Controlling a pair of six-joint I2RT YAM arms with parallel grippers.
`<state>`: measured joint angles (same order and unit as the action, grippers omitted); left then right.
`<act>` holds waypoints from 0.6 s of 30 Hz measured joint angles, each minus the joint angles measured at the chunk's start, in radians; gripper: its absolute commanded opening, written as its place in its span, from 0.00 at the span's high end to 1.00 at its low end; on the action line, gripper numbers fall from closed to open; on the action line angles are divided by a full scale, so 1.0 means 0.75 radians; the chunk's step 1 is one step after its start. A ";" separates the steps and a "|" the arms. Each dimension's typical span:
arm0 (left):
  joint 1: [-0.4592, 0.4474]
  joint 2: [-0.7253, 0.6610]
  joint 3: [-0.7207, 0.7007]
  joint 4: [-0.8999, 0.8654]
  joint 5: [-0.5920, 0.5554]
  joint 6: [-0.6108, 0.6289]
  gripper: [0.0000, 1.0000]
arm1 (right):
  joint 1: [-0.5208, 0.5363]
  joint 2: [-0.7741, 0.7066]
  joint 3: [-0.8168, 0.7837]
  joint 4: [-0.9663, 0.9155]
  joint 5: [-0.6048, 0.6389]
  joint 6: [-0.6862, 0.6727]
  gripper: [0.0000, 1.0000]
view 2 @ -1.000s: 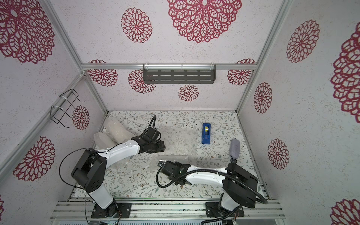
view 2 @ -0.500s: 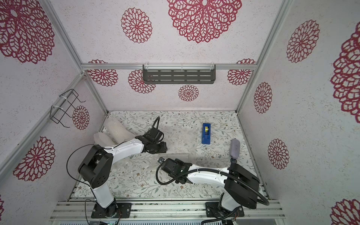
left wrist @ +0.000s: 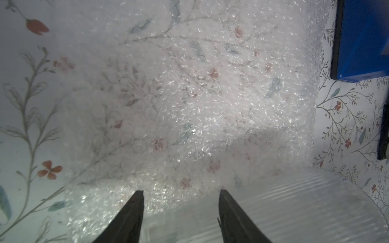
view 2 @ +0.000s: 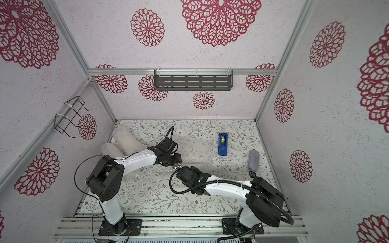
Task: Wrap vases in bubble wrap
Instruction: Wrap the vase in bubble wrap.
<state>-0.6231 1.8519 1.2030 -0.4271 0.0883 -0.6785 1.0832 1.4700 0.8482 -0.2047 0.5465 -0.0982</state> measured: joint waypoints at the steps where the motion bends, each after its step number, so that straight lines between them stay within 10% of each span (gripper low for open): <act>1: 0.000 0.006 0.006 0.001 0.002 0.002 0.41 | -0.004 0.000 0.000 0.006 0.000 -0.004 1.00; 18: 0.000 0.023 0.051 0.025 0.080 0.008 0.40 | -0.123 0.020 -0.023 0.146 -0.060 -0.018 1.00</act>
<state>-0.6231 1.8690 1.2415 -0.4084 0.1486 -0.6727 0.9913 1.4849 0.8307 -0.0952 0.5018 -0.1116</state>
